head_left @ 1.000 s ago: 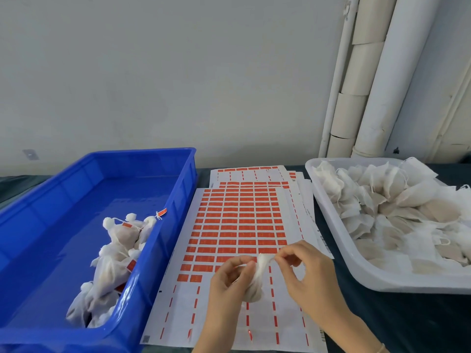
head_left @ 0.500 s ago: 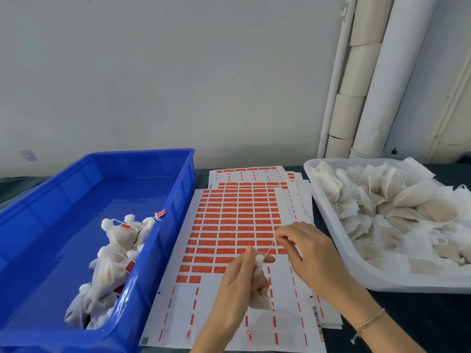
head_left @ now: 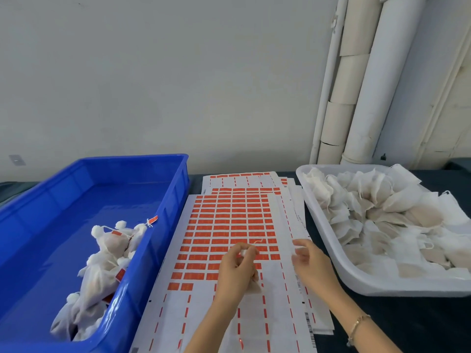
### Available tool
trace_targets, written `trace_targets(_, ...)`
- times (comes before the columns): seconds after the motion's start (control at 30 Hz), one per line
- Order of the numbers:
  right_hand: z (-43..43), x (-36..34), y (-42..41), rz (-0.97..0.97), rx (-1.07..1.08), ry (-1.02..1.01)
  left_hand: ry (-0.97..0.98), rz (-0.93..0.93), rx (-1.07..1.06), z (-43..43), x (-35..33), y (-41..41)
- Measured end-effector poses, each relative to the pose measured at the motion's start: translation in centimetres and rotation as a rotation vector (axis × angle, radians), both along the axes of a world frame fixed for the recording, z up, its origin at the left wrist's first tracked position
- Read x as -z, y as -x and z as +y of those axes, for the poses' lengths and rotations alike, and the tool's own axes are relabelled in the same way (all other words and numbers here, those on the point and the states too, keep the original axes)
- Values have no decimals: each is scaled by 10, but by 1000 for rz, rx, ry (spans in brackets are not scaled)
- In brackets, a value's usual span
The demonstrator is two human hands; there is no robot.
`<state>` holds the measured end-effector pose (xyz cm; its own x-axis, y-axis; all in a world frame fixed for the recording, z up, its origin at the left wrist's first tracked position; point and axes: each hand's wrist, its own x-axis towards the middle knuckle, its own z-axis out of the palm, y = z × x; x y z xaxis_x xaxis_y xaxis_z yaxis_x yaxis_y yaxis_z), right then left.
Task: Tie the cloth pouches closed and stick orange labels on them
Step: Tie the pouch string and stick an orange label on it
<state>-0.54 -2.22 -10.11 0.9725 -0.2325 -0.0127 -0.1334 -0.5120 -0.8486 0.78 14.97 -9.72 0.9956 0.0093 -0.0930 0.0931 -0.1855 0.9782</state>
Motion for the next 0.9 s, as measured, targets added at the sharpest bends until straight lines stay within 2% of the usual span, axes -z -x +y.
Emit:
trace_targets(0.17, 3, 3, -12, 87, 46, -80, -61, -30, 78, -16, 13, -17)
trace_targets(0.37, 1, -6, -22, 152, 120, -367, -52, -79, 71, -22, 22, -18)
trace_targets(0.57, 0, -6, -20, 235, -79, -424, 19, -101, 63, -22, 28, -14)
trace_targets(0.73, 0, 1, -15, 211, -117, -437, -166, -235, 179, -21, 28, -22)
trace_targets(0.9, -4, 2, -13, 225, -118, -492, -194, -264, 226, -20, 29, -31)
